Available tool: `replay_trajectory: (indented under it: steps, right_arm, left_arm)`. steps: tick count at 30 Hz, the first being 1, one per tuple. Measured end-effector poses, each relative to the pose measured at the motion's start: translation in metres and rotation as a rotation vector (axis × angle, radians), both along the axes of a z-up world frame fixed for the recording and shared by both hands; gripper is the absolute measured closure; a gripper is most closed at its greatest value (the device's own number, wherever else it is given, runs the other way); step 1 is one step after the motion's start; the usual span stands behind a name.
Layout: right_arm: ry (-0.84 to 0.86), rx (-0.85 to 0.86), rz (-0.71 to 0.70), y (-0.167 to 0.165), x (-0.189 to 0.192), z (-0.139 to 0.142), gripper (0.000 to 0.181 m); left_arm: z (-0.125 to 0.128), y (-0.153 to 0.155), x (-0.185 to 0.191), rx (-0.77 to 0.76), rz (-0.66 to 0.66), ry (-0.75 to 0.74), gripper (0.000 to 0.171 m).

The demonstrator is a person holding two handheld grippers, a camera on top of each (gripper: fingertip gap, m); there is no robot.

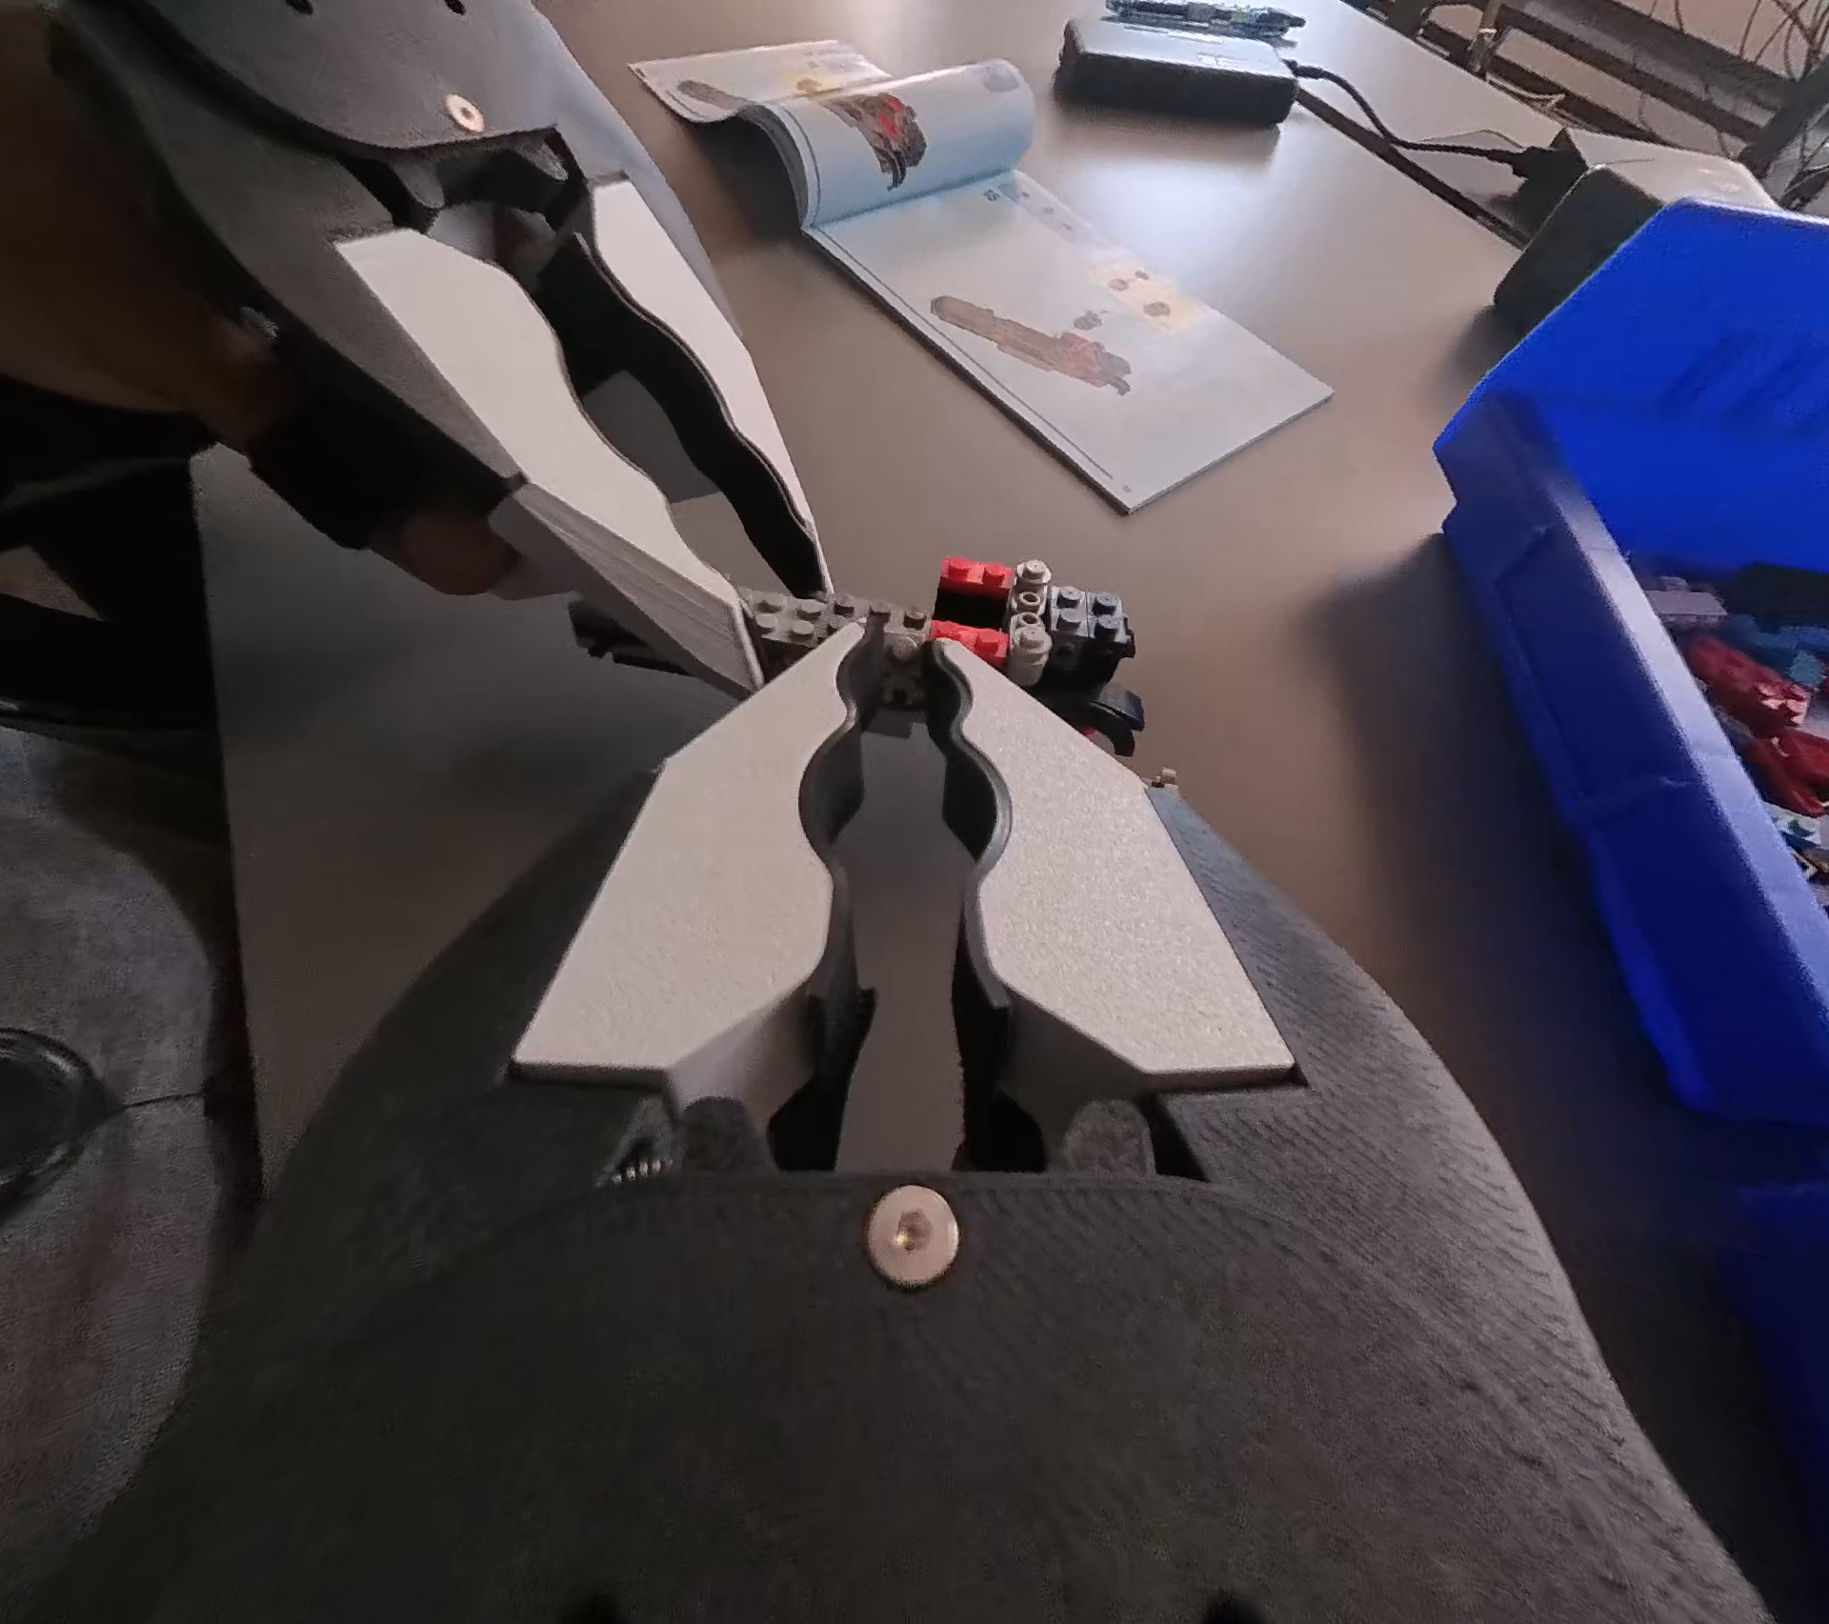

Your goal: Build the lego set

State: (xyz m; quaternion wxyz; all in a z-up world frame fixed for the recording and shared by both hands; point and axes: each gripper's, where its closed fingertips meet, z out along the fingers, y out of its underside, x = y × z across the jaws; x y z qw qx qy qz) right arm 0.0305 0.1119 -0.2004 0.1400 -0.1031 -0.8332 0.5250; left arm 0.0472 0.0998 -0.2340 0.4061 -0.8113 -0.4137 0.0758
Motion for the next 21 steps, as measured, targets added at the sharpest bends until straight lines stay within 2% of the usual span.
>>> replay_trajectory:
  steps: [9,21]
  right_arm:
    - [0.089,0.075,-0.030,-0.006,-0.004,-0.001,0.172]
    - [0.208,0.095,-0.090,-0.011,-0.007,-0.001,0.171]
  left_arm:
    - [-0.001,-0.003,-0.001,0.042,0.013,-0.015,0.138]
    - [-0.002,-0.005,-0.002,0.072,0.024,-0.023,0.138]
